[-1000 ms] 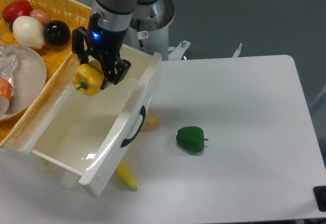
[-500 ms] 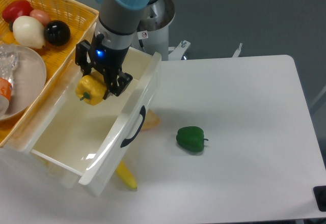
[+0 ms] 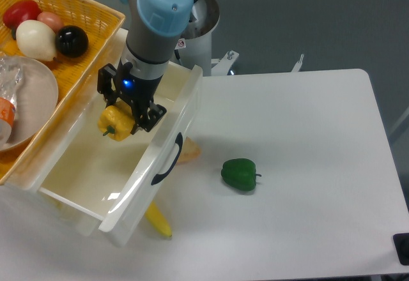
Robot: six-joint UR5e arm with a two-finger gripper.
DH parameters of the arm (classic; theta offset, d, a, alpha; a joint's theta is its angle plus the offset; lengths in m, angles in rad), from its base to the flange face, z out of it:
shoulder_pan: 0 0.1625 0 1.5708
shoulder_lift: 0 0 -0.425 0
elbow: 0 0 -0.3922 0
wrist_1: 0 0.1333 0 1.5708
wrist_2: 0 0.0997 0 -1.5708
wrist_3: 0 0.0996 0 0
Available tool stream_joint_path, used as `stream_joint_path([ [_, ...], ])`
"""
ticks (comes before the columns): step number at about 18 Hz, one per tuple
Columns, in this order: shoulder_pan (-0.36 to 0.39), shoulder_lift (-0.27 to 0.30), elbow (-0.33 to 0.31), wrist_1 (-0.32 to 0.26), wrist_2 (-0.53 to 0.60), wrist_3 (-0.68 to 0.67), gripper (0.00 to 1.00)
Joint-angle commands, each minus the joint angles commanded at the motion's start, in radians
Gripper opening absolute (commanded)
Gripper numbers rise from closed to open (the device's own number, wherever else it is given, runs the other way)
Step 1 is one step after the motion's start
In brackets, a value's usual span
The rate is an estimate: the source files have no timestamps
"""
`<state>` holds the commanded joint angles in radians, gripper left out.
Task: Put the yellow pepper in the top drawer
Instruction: 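Lower the yellow pepper into the drawer and open the gripper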
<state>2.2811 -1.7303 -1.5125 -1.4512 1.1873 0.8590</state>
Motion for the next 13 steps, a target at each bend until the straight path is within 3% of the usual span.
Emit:
stream_joint_path([
  [8,-0.012,-0.025,-0.006,0.023,0.008,0.0,0.54],
  [13,-0.043,-0.049,-0.005,0.041,0.057,-0.018,0.6],
])
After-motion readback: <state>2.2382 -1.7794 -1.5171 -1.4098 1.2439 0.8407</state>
